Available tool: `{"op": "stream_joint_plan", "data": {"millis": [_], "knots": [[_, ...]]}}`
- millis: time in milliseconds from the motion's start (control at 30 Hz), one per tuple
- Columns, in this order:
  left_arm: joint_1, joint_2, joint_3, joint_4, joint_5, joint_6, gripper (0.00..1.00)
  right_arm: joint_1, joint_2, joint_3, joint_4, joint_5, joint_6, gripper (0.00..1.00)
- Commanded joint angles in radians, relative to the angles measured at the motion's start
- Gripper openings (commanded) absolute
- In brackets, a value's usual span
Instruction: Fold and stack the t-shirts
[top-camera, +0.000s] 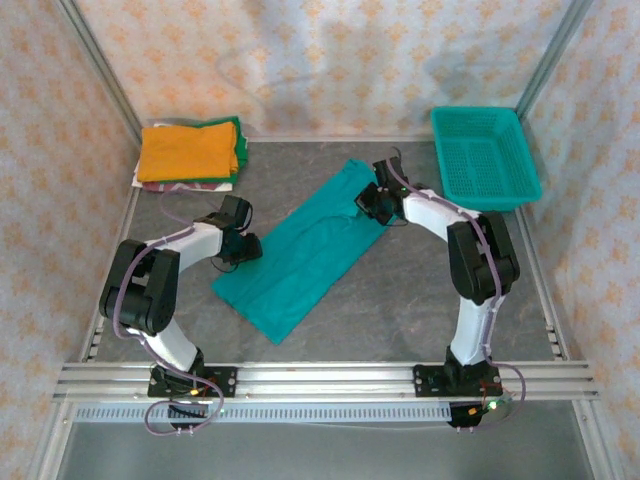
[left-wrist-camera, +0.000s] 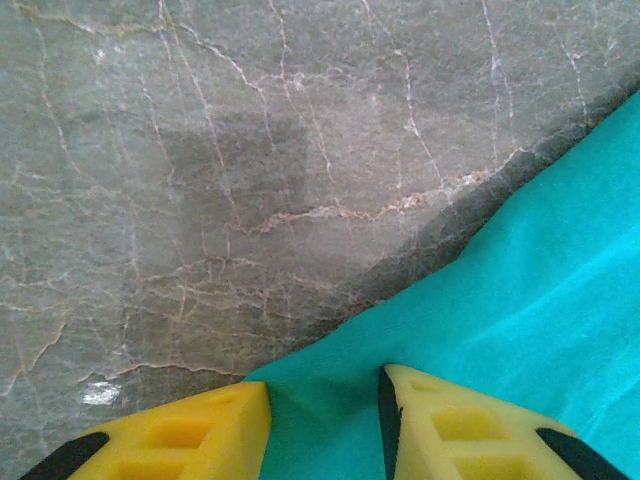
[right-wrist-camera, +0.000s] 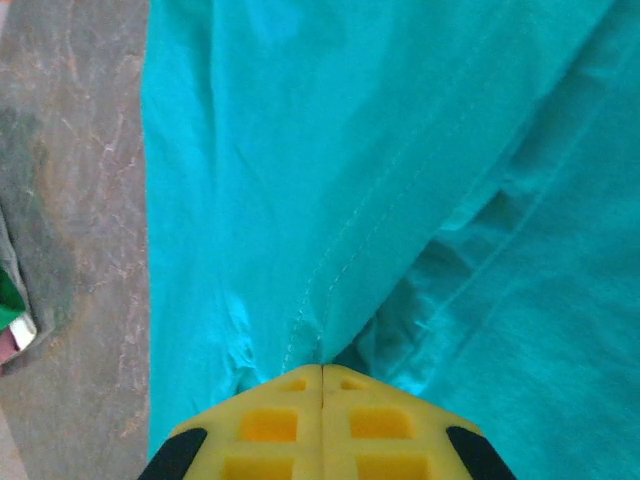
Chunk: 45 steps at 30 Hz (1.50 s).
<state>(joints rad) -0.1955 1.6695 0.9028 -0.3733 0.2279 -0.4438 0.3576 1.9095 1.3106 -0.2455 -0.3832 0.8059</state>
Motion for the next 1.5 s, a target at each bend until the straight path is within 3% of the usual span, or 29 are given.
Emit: {"op": "stream_joint_plan", "data": {"millis": [0,433,633,833,1133,1333,1467], "knots": [[0.005,0.044,-0.005,-0.006,-0.008,0.013,0.36,0.010,-0.060,-0.030,-0.036,0.026,0.024,0.00],[0.006,0.010,-0.012,-0.016,-0.009,0.013,0.37,0.017,0.015,-0.067,-0.040,0.107,-0.001,0.02],[0.005,-0.016,-0.013,-0.010,0.017,0.001,0.37,0.017,-0.049,-0.037,-0.102,0.149,-0.050,0.16],[0.009,-0.006,-0.014,0.005,0.029,-0.002,0.37,0.017,-0.130,0.002,-0.171,0.237,-0.107,0.19],[0.015,-0.011,-0.056,0.001,0.048,-0.010,0.38,0.017,0.072,0.174,-0.218,0.245,-0.136,0.03],[0.000,-0.042,-0.121,-0.003,0.128,-0.022,0.38,0.017,0.200,0.250,-0.201,0.230,-0.122,0.02],[-0.054,-0.129,-0.168,-0.045,0.120,-0.024,0.38,0.017,0.278,0.281,-0.177,0.203,-0.111,0.01]]}}
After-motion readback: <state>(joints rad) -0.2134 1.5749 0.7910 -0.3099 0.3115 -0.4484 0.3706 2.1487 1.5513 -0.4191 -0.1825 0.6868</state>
